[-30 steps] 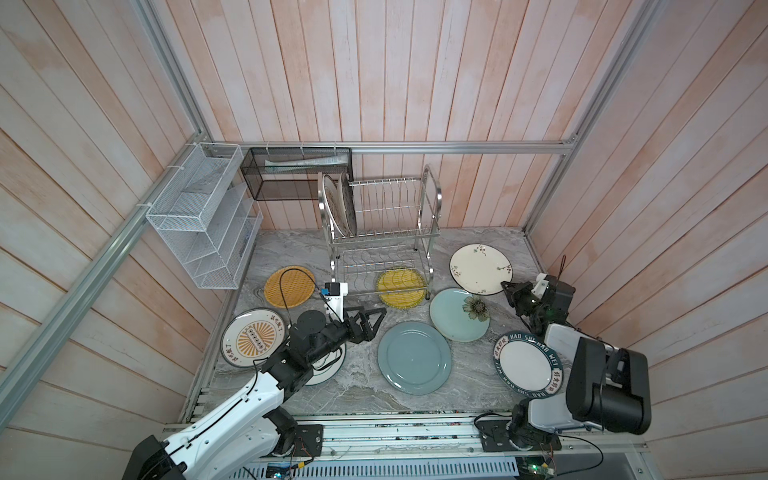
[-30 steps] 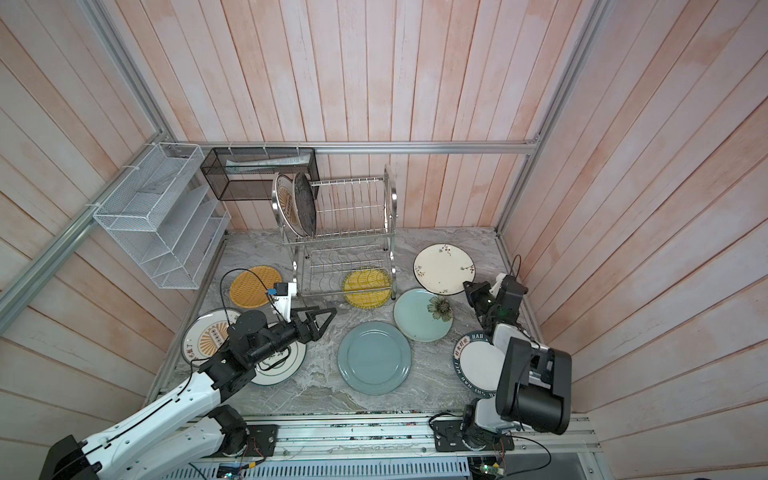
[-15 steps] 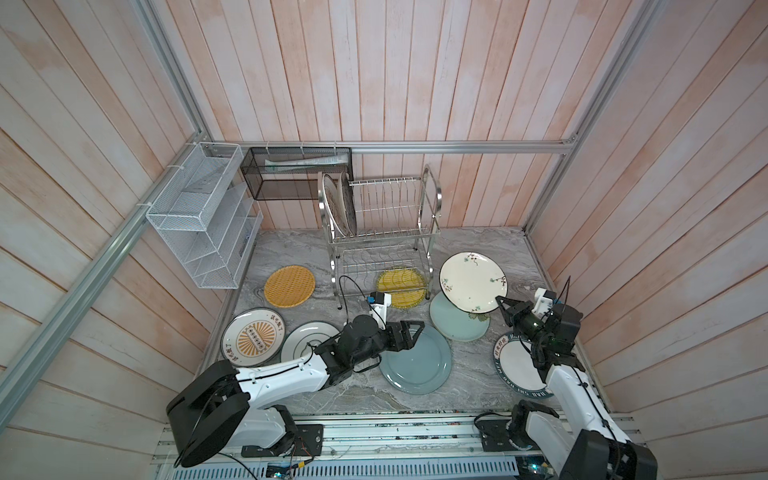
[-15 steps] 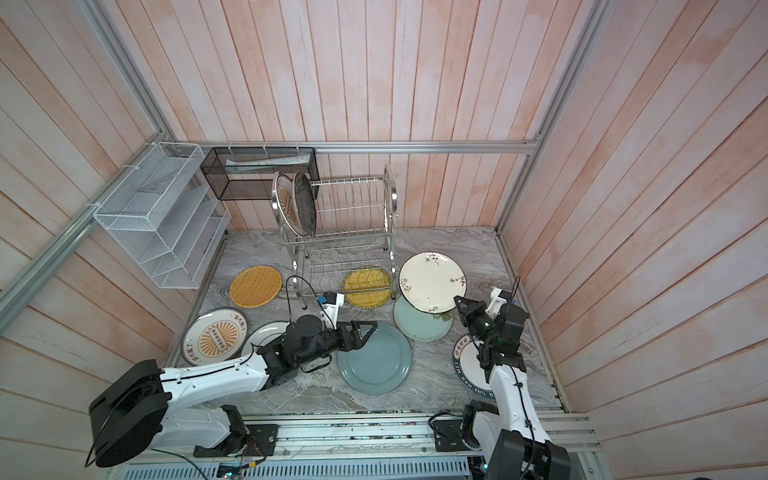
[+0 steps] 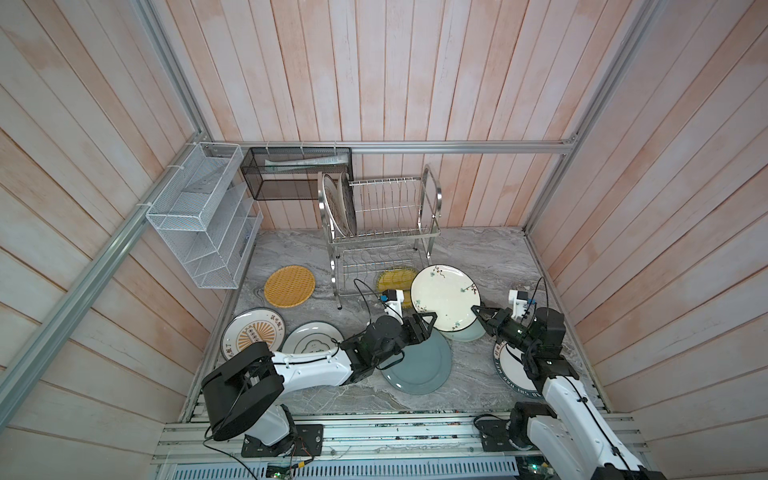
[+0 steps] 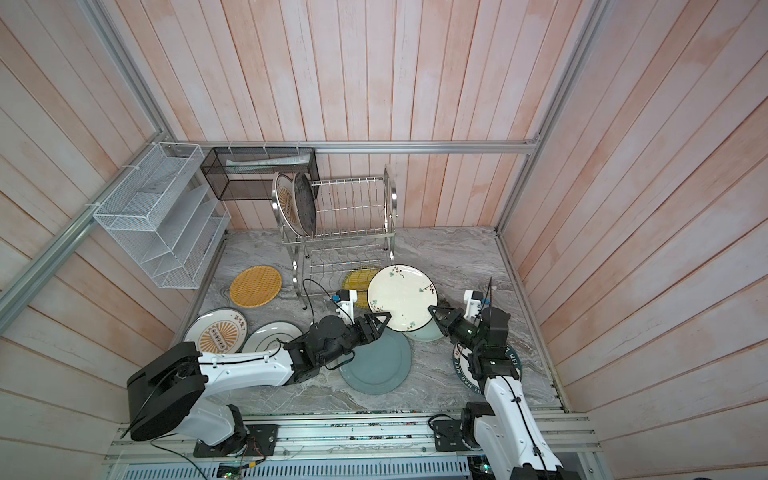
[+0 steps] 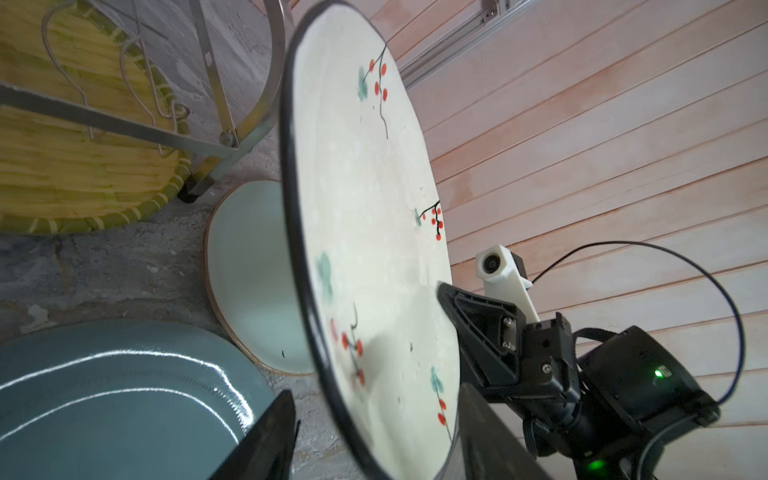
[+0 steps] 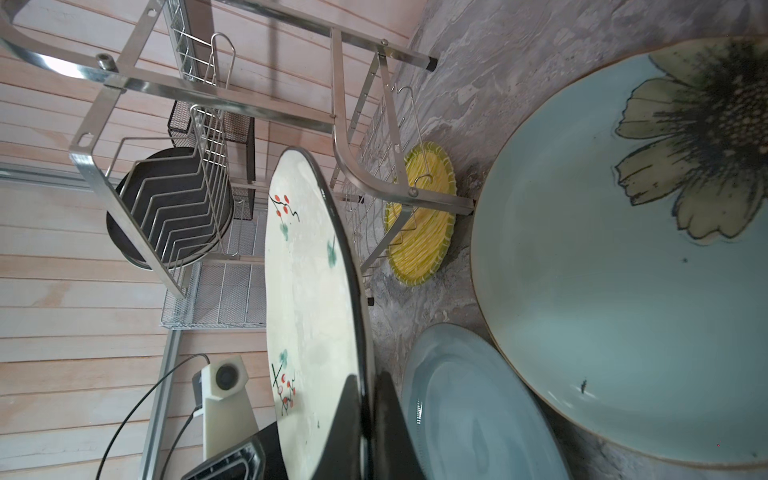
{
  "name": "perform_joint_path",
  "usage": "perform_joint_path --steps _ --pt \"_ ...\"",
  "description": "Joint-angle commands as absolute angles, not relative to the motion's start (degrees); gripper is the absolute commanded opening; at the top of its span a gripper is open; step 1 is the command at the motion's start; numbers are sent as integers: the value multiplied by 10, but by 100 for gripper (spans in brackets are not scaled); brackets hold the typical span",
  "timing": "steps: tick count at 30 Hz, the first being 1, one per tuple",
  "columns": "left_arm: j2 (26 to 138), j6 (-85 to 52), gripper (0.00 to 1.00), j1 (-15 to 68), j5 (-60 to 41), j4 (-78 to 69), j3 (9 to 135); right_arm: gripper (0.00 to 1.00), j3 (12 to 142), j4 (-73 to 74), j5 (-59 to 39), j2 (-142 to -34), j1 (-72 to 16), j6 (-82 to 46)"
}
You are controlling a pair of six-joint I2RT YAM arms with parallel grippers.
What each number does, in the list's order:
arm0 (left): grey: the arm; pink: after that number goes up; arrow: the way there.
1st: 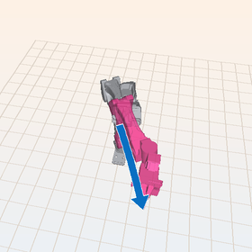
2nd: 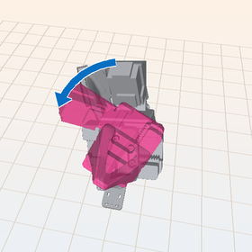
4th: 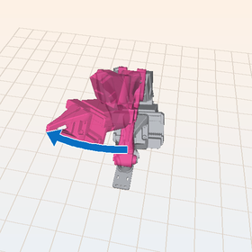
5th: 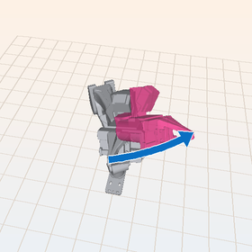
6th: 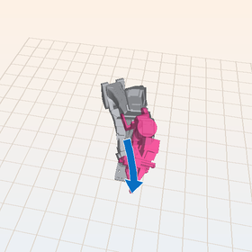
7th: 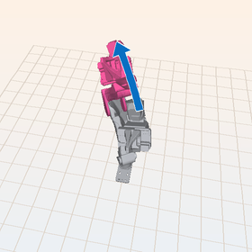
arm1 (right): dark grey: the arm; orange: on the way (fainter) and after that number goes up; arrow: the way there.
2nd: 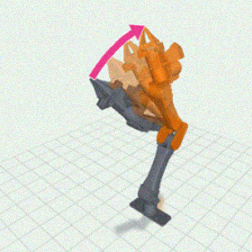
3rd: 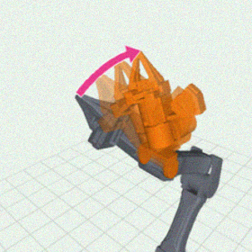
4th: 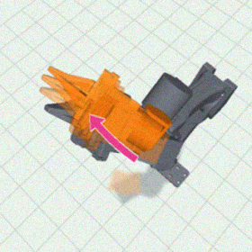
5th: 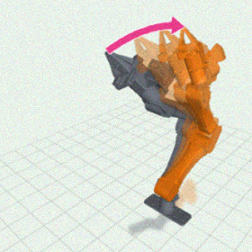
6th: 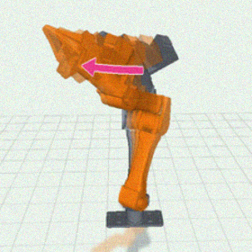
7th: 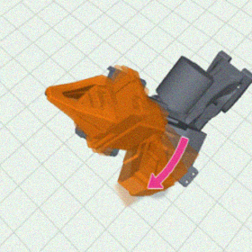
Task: Load the plates into the dish rack
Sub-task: 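Carry the cream plate toward the left gripper while the left gripper approaches its rim, then close the left gripper on the cream plate rim while the right gripper opens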
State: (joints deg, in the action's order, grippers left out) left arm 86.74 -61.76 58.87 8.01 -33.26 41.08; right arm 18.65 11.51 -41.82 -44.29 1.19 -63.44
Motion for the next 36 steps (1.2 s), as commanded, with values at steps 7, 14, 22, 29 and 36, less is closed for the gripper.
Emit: perform_joint_path --steps 7,14,22,29,36 --pt "864 -694 32 597 175 -314 417 0 193 145 -407 -414 -11 -642" --pt "871 -697 3 598 168 -373 392 0 197 146 -408 -417 -20 -633" --pt "815 -681 0 624 213 -360 364 25 207 142 -418 -427 -22 -590" --pt "714 -668 0 672 293 -258 328 72 246 161 -416 -448 -23 -536" --pt "601 -584 0 776 439 -86 382 90 261 191 -421 -495 -25 -478"
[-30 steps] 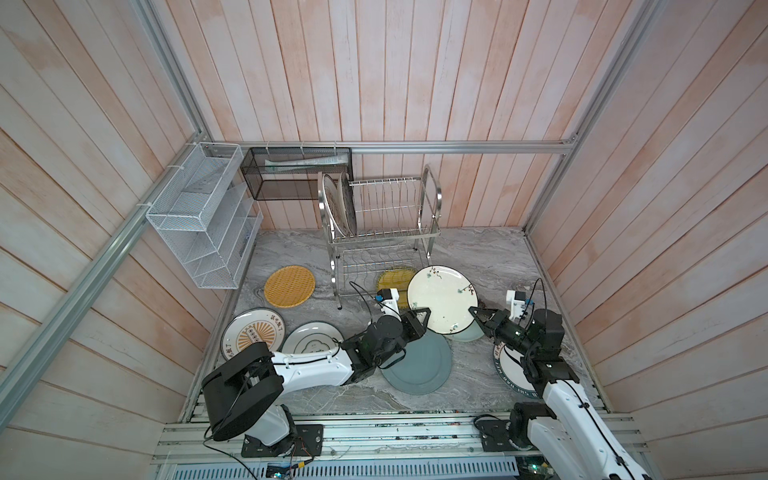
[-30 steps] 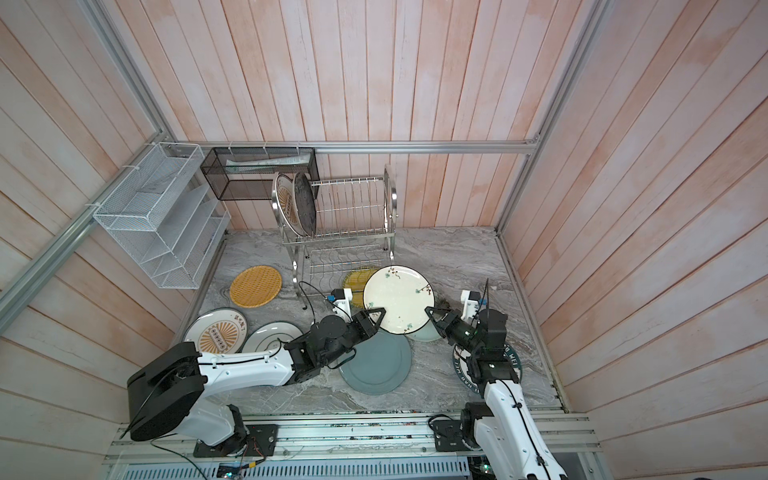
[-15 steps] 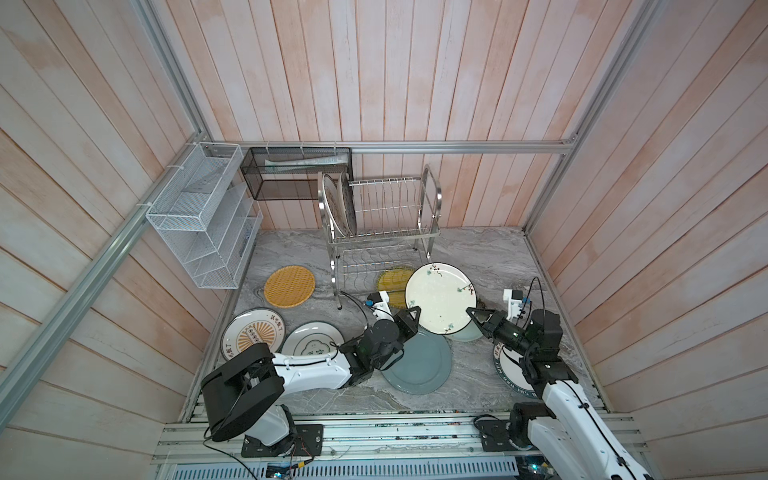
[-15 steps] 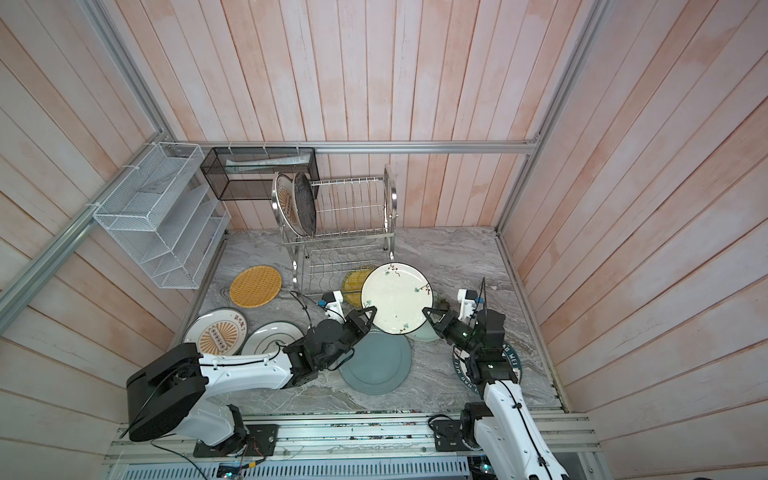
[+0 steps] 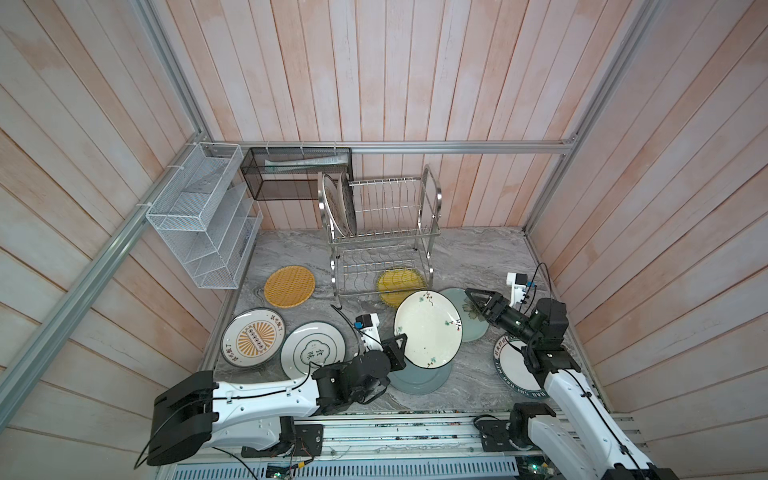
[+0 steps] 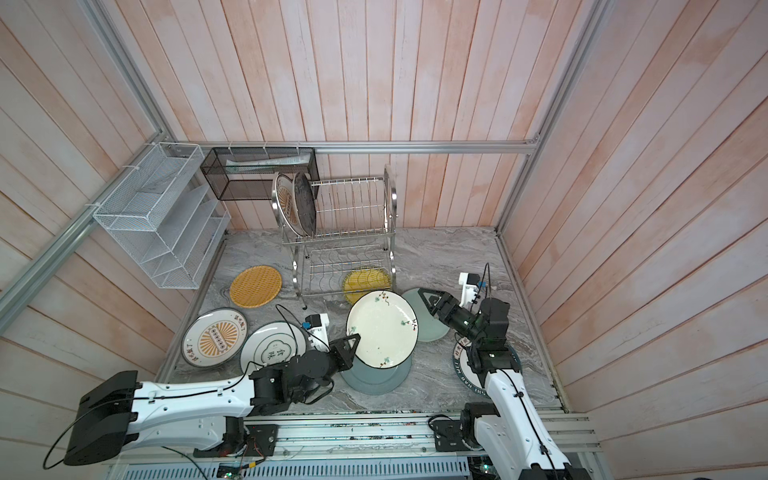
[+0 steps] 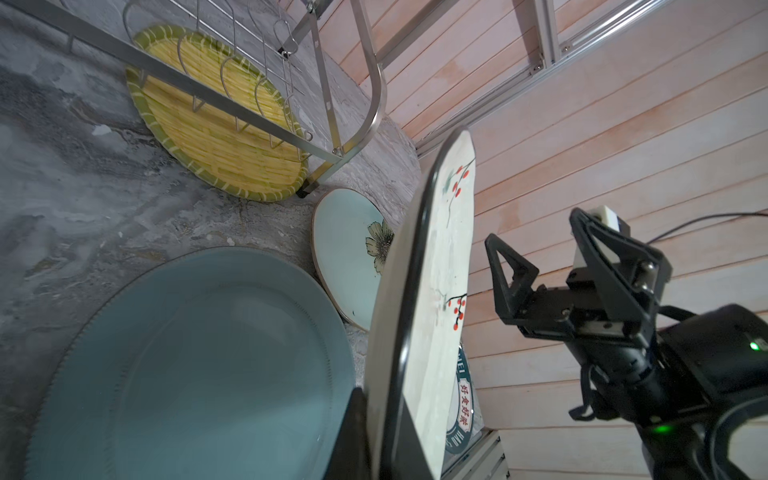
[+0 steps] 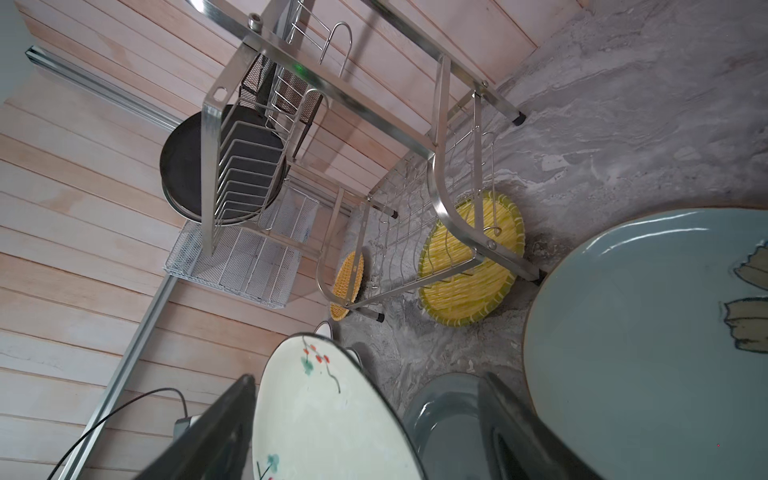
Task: Load the plates into the dish rack
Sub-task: 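Close the left gripper on the cream plate rim while the right gripper opens, then raise the cream plate with the left gripper over the rack while the right arm withdraws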
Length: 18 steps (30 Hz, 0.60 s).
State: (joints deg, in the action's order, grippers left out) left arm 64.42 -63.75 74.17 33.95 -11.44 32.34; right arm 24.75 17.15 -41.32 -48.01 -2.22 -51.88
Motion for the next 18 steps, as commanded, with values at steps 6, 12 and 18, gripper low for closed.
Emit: perform_joint_path --steps 6,12,18 --pt "581 -404 0 859 581 -40 512 98 226 204 -428 -498 -46 -468" --pt "598 -162 0 864 630 -192 602 98 205 202 -429 -488 -70 -461" --pt "667 27 0 792 664 -290 726 98 187 202 -414 -483 -109 -464"
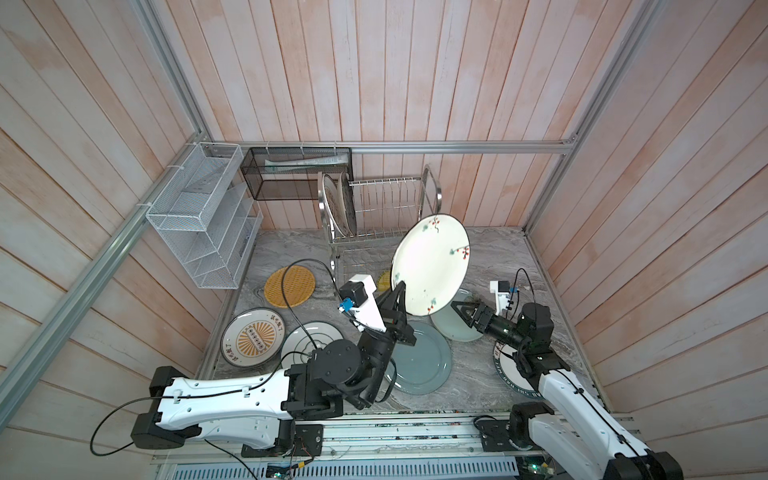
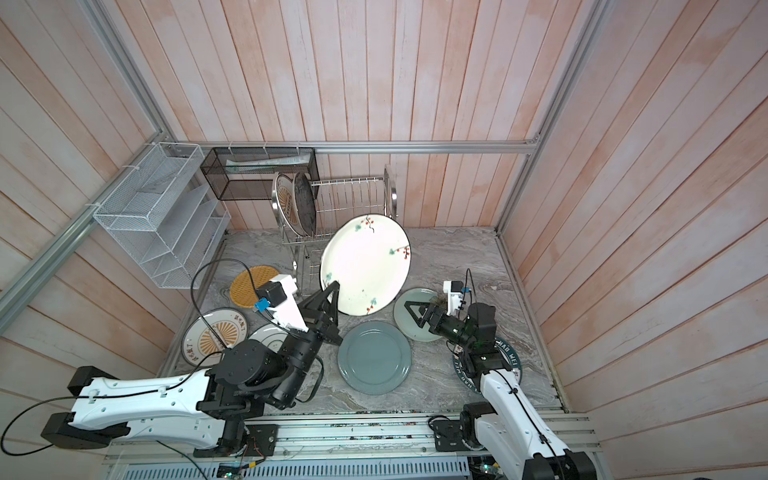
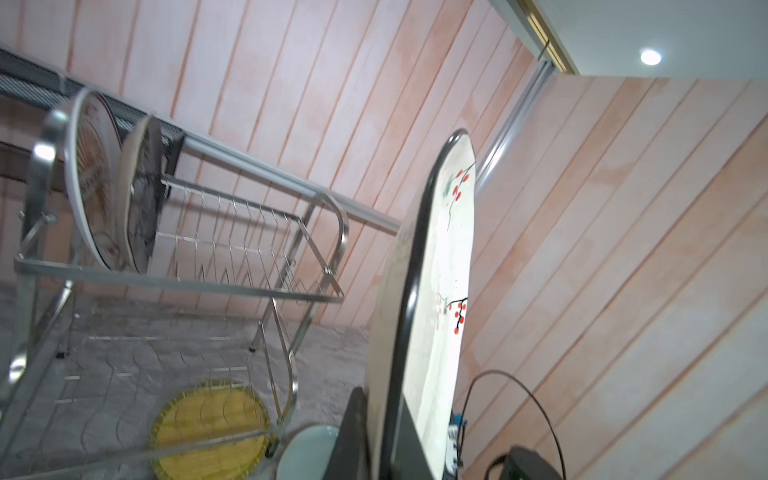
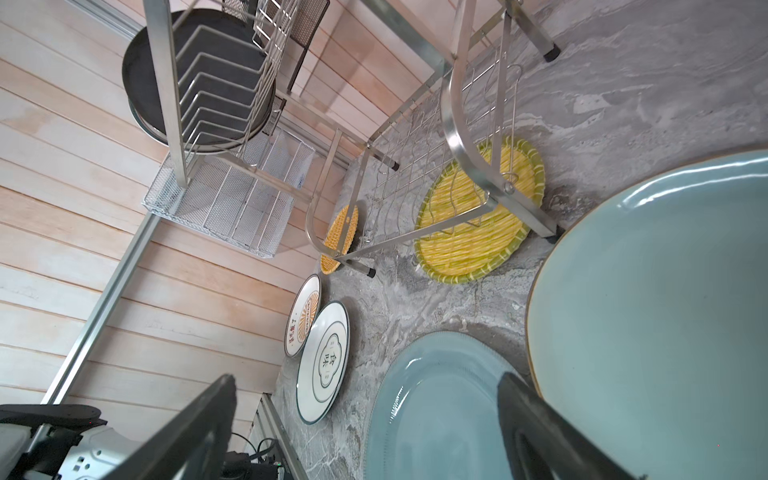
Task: Load the plates into the dish rack
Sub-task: 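Raise the cream plate with the left gripper over the rack while the right arm withdraws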
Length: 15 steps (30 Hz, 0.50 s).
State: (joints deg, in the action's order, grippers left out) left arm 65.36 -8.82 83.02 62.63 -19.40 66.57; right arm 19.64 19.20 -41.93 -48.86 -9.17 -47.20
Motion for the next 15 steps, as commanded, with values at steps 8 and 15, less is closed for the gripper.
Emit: perform_joint_path --steps 8,15 --pt "770 123 0 640 652 -245 884 98 194 188 -383 -486 -186 -455" --pt "856 148 0 552 649 -146 996 98 203 156 -377 -483 -207 -437"
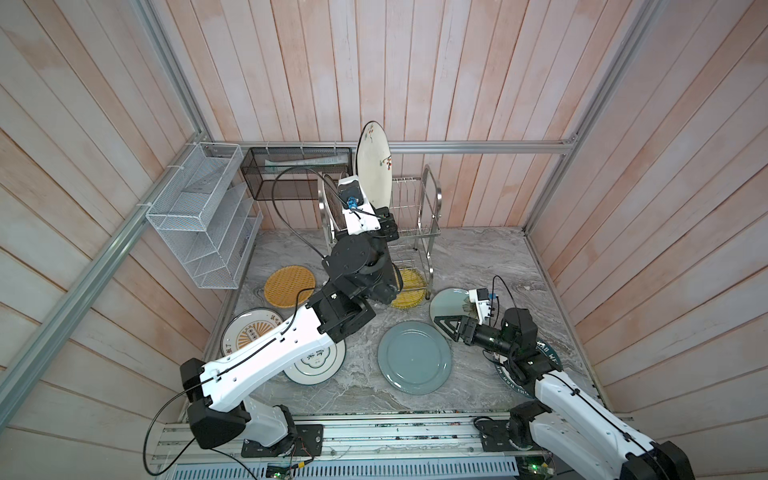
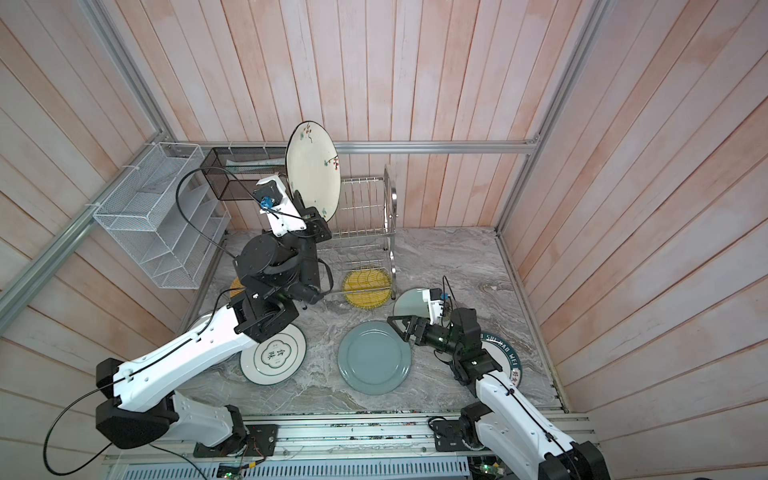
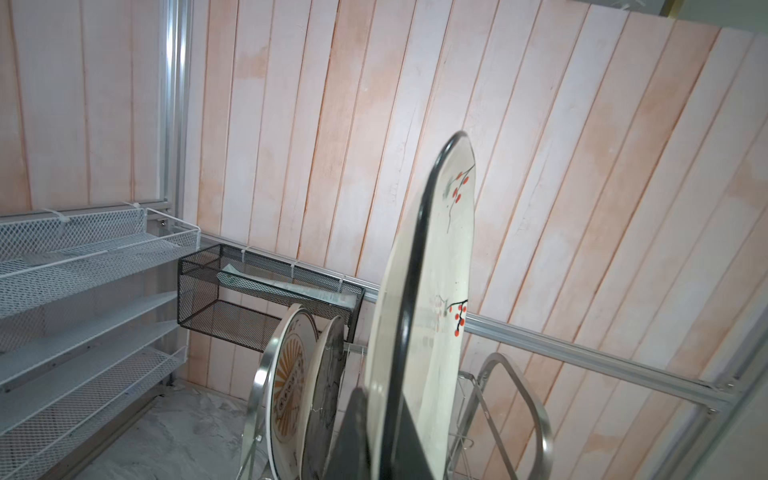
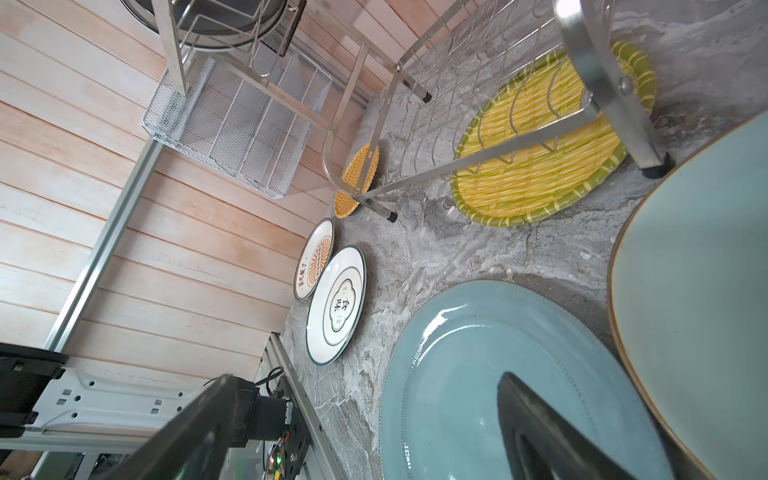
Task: Load the plates into the dish rack
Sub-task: 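Raise the cream plate with the left gripper over the rack while the right arm withdraws, then lower the cream plate into the rack slot beside the black plate with the left gripper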
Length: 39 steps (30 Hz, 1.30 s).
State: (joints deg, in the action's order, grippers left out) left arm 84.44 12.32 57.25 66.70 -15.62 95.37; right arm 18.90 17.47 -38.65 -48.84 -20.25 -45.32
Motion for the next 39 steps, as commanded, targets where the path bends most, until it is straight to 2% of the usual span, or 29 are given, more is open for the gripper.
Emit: perform_joint_path --steps 1,13,26,39 --pt "867 140 0 529 645 -117 1011 98 202 152 -378 -482 -207 -436" --pt "1012 102 0 458 646 88 1181 98 196 124 -373 -460 -209 -435" --pt "1083 100 0 419 668 119 1215 98 182 103 -365 -433 -208 -436" --pt "1089 126 0 416 721 52 1193 98 168 123 -370 -443 -209 -444"
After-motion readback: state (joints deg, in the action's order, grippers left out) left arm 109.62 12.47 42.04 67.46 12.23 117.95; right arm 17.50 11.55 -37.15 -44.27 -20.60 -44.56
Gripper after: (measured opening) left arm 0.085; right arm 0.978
